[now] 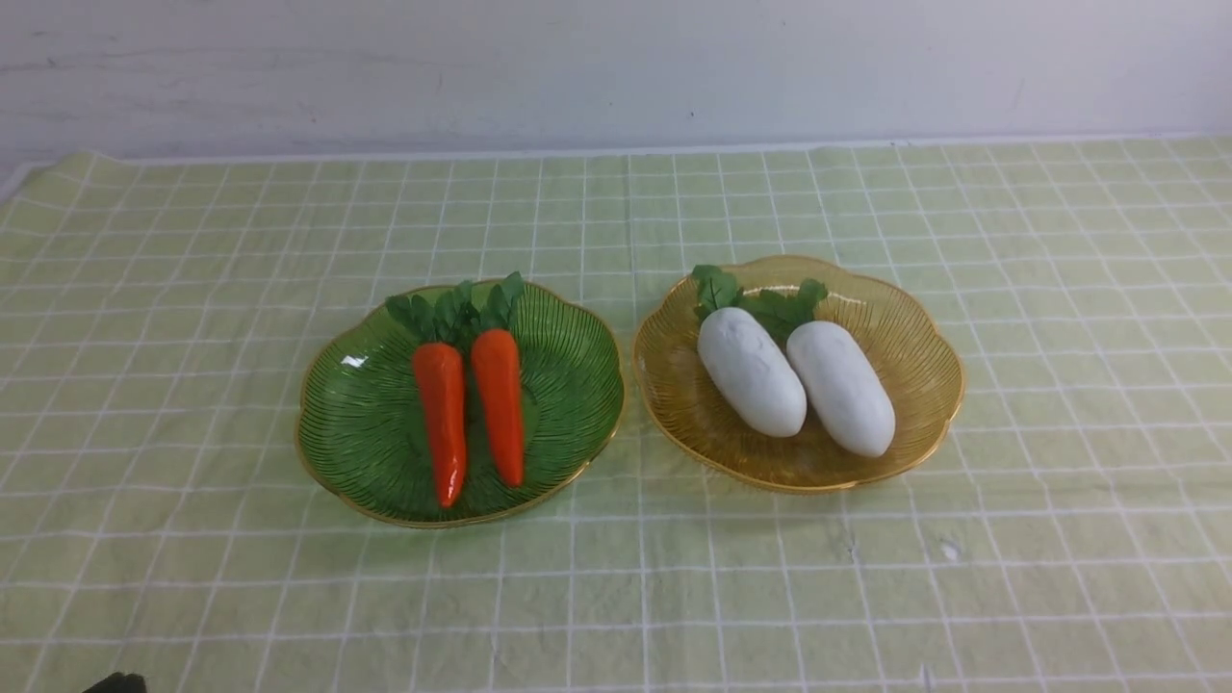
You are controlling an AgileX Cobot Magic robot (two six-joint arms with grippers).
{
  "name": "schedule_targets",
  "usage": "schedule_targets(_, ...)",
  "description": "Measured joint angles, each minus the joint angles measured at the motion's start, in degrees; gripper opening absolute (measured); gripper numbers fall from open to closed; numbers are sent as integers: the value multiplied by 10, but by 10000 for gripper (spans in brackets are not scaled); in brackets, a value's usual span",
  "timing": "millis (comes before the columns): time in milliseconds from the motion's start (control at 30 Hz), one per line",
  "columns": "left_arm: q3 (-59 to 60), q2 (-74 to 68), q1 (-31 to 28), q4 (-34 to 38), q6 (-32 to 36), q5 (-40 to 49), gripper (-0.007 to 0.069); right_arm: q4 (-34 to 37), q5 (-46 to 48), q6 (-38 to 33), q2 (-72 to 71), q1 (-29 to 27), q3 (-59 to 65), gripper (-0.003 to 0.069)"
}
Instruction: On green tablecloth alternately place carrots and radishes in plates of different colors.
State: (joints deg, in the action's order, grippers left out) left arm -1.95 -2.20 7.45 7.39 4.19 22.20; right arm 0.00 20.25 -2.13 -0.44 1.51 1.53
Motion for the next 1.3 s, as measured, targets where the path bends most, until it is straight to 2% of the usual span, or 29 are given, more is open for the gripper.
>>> schedule_targets(67,24,25,-34,-3,0,0,-8,0,0,0,0,0,0,13)
schedule_targets(200,34,28,-59,-5,0,0,-8,0,1,0,0,0,0,13)
schedule_targets(1300,34,28,-61,-5,0,0,-8,0,1,0,0,0,0,13)
